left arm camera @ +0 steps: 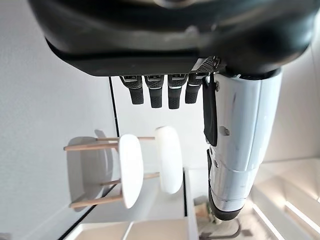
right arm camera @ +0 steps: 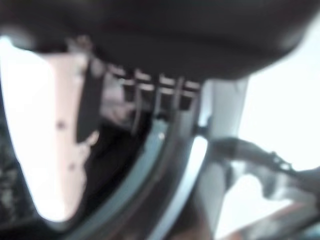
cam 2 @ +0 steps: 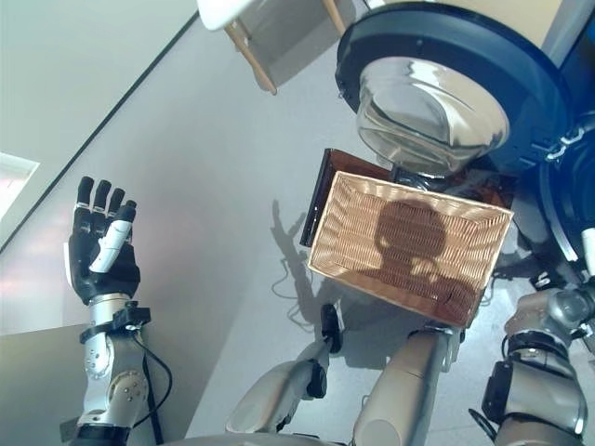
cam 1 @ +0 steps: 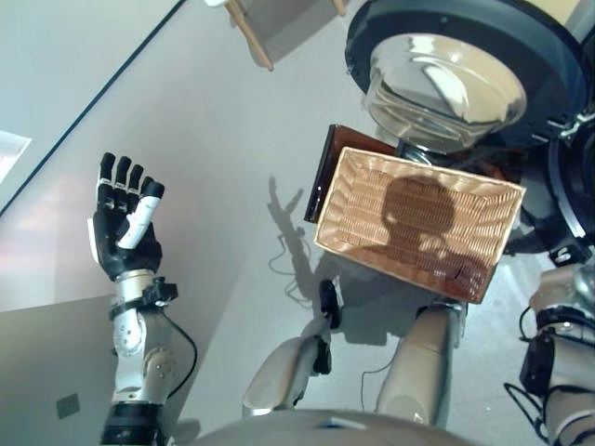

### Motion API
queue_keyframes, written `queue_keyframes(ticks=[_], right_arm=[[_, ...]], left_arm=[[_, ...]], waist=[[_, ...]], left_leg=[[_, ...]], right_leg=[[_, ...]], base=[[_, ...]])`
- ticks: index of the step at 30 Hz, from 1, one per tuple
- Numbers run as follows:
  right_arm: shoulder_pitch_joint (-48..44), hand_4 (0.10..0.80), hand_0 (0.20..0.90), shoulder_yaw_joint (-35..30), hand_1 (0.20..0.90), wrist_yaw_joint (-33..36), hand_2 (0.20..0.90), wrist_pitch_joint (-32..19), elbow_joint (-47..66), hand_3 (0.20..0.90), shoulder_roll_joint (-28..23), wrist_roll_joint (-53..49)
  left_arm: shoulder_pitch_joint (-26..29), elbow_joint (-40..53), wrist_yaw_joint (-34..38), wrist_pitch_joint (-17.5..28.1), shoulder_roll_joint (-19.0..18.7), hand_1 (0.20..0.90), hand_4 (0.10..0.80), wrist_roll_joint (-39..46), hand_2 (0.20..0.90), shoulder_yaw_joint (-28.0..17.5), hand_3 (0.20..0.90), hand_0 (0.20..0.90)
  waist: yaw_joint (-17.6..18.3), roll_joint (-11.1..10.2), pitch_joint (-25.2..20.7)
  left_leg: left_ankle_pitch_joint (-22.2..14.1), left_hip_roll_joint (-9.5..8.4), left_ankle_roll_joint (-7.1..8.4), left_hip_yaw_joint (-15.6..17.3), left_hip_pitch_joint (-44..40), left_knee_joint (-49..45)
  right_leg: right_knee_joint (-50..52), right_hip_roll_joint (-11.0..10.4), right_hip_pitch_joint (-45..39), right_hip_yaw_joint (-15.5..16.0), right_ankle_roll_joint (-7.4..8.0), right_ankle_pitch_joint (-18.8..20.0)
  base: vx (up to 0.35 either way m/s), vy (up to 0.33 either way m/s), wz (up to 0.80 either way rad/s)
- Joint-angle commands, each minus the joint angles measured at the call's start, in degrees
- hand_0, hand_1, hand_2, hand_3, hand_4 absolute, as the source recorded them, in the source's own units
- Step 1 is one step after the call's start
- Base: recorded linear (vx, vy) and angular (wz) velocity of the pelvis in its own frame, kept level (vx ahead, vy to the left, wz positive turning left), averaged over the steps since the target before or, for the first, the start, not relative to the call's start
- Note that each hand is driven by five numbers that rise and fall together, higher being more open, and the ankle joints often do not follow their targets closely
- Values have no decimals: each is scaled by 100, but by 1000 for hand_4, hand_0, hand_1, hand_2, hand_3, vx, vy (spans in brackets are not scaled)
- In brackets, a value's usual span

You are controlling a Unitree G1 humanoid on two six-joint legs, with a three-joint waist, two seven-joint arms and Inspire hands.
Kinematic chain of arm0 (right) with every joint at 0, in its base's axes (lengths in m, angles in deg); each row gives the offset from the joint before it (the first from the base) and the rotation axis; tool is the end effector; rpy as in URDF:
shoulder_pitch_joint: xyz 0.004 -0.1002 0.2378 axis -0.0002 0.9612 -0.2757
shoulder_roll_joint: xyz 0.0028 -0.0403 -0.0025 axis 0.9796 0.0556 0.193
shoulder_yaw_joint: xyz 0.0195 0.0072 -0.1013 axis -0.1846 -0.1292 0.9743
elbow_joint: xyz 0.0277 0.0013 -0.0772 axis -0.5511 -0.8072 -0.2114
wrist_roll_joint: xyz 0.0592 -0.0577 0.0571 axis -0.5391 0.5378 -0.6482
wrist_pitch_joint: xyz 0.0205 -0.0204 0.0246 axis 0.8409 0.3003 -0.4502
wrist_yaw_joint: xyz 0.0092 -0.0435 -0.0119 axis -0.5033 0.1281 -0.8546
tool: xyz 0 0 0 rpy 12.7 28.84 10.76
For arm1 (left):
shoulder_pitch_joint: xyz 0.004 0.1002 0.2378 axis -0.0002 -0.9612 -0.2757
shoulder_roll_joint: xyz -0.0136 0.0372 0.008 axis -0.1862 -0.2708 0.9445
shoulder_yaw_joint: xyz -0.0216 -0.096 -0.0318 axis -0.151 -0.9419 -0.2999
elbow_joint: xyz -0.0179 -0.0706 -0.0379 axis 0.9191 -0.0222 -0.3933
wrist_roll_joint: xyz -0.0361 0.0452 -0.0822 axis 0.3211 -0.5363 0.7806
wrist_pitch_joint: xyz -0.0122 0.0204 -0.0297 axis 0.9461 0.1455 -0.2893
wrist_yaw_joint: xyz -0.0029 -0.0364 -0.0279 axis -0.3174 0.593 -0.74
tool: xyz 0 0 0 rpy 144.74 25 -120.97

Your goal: Pick up the clothes and place them into the washing machine

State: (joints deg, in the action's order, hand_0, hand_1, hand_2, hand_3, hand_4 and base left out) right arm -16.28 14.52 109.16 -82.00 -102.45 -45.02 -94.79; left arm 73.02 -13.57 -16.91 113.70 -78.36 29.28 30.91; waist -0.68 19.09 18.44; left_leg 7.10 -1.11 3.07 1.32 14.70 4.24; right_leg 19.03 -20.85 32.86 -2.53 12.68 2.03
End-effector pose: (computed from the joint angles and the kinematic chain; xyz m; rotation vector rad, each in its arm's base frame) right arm 0.2220 -0.3774 0.0644 0.3772 -0.0046 -1.3127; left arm 0.1758 0.2134 0.0469 -0.4757 -0.3456 0.3448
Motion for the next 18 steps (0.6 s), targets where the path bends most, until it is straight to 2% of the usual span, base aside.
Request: queue_keyframes(ticks=[1, 2, 3, 5, 6, 8, 9, 10, 11, 12, 14, 15, 16, 18], right_arm=[[373, 800, 900, 343, 900, -60, 900, -332, 394, 900, -67, 431], [501, 800, 900, 469, 900, -88, 900, -314, 457, 900, 123, 601], [515, 800, 900, 466, 900, -78, 900, -312, 473, 900, 143, 613], [836, 800, 900, 786, 900, -124, 900, -276, 822, 900, 445, 1145], [862, 800, 900, 784, 900, -92, 900, -262, 866, 900, 481, 1177], [1268, 800, 900, 1093, 900, -184, 900, -224, 1352, 900, 805, 1730], [1418, 800, 900, 1200, 900, -215, 900, -197, 1490, 900, 884, 1960], [1421, 800, 900, 1199, 900, -213, 900, -195, 1495, 900, 888, 1963], [1562, 800, 900, 1324, 900, -257, 900, -139, 1547, 900, 980, 2220], [1567, 800, 900, 1327, 900, -251, 900, -135, 1555, 900, 990, 2228], [1723, 800, 900, 1541, 900, -402, 900, -61, 1576, 900, 1165, 2460], [1726, 800, 900, 1541, 900, -402, 900, -61, 1577, 900, 1171, 2460], [1902, 800, 900, 1751, 900, -536, 900, 10, 1703, 900, 1267, 2691], [2005, 800, 900, 1794, 900, -588, 900, 46, 1720, 900, 1340, 2744]], left_arm=[[119, -23, 26, 509, -123, 900, 800, -101, 900, -585, 900, 900], [143, -145, 50, 488, -101, 900, 800, -168, 900, -608, 900, 900], [136, -148, 52, 489, -112, 900, 800, -172, 900, -610, 900, 900], [126, -344, 105, 466, -118, 900, 800, -298, 900, -730, 900, 900], [111, -338, 116, 463, -128, 900, 800, -310, 900, -734, 900, 900], [132, -663, 189, 435, -115, 900, 800, -448, 900, -914, 900, 900], [102, -717, 201, 417, -147, 900, 800, -540, 900, -963, 900, 900], [100, -716, 202, 417, -149, 900, 800, -541, 900, -963, 900, 900], [76, -874, 223, 348, -182, 900, 800, -627, 900, -1065, 900, 900], [72, -876, 223, 348, -187, 900, 800, -627, 900, -1068, 900, 900], [45, -1130, 282, 221, -275, 900, 800, -860, 900, -1109, 900, 900], [43, -1129, 286, 220, -280, 900, 800, -864, 900, -1108, 900, 900], [-12, -1247, 284, 98, -328, 900, 800, -974, 900, -1140, 900, 900], [-54, -1296, 311, 17, -334, 900, 800, -1039, 900, -1157, 900, 900]], waist=[[-27, -288, -584], [-35, -416, -648], [-24, -419, -641], [-8, -618, -706], [10, -624, -692], [33, -881, -769], [51, -970, -800], [55, -970, -794], [50, -1112, -891], [54, -1114, -883], [34, -1317, -1014], [32, -1321, -1006], [11, -1450, -1102], [11, -1505, -1144]], left_leg=[[-320, 38, 403, -212, -50, 76], [-329, 87, 418, -214, -130, 76], [-332, 92, 420, -223, -147, 76], [-332, 180, 442, -241, -286, 76], [-337, 187, 445, -250, -314, 76], [-333, 317, 477, -241, -485, 76], [-342, 362, 486, -245, -567, 76], [-343, 364, 487, -248, -575, 76], [-355, 439, 493, -232, -708, 76], [-359, 444, 494, -232, -721, 76], [-396, 547, 488, -189, -982, 58], [-399, 549, 488, -186, -996, 59], [-455, 613, 481, -148, -1146, 3], [-496, 645, 478, -121, -1264, -21]], right_leg=[[-676, 95, -634, 222, -196, 2], [-855, 123, -866, 313, -177, 45], [-892, 126, -909, 332, -177, 58], [-1083, 208, -1226, 425, -169, 110], [-1115, 214, -1277, 443, -171, 119], [-1277, 318, -1580, 559, -182, 141], [-1365, 366, -1707, 605, -188, 158], [-1373, 367, -1721, 611, -189, 161], [-1494, 452, -1904, 662, -186, 193], [-1512, 456, -1927, 666, -188, 200], [-1661, 577, -2196, 730, -186, 238], [-1671, 579, -2212, 729, -187, 240], [-1759, 646, -2394, 754, -190, 248], [-1813, 666, -2519, 768, -182, 267]], base=[[38, -70, 1], [62, -72, 1], [76, -109, -1], [68, -91, -3], [79, -117, -4], [92, -146, -9], [54, -83, -7], [106, -105, -13], [74, -69, -9], [111, -91, -16], [104, -49, -22], [129, -61, -30], [64, -35, -15], [107, -28, -17]])
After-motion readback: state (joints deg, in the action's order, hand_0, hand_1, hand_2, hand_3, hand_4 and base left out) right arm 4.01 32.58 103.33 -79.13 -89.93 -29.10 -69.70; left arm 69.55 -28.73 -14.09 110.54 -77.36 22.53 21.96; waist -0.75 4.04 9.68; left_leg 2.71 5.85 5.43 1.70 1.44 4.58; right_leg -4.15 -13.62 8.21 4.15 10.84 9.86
